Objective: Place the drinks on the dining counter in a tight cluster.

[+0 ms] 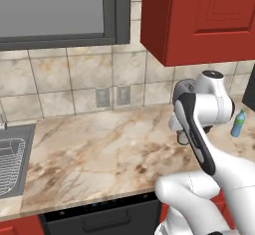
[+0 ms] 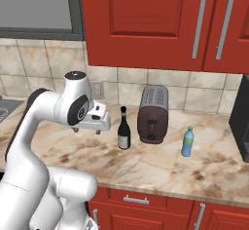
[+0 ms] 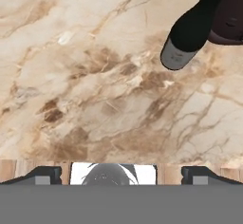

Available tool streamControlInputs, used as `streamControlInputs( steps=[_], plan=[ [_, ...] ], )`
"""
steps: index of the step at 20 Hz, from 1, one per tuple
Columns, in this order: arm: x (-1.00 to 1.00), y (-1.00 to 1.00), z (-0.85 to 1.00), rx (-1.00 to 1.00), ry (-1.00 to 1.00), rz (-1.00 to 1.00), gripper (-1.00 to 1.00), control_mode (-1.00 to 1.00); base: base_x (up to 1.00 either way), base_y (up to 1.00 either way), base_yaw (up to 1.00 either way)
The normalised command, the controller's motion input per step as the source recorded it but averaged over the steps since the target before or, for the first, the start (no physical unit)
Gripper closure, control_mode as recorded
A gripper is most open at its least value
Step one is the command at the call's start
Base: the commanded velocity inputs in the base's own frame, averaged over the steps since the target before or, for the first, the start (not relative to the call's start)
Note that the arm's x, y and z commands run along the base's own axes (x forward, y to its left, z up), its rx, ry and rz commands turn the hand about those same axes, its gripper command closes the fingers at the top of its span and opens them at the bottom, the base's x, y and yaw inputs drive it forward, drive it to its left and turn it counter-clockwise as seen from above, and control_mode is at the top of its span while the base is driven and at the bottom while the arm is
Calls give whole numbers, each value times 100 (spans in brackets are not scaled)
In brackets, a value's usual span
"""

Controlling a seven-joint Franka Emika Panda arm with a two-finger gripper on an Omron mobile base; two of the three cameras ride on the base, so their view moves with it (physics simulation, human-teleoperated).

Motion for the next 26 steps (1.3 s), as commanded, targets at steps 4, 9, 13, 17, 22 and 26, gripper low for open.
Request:
streamControlInputs(
  steps=[4, 9, 13, 17, 22, 26],
  plan=[
    [45, -39, -5, 0, 2, 7, -100, -100, 0, 0, 0],
    [45, -49, -8, 0, -3, 6, -100, -100, 0, 0, 0],
    [69, -40, 0, 0, -1, 0, -100, -100, 0, 0, 0],
    [53, -22, 0, 0, 0, 0, -100, -100, 0, 0, 0],
    [26, 0, 0, -2, 0, 0, -100, -100, 0, 0, 0],
    [21, 0, -8, -7, -4, -2, -100, -100, 0, 0, 0]
  ],
)
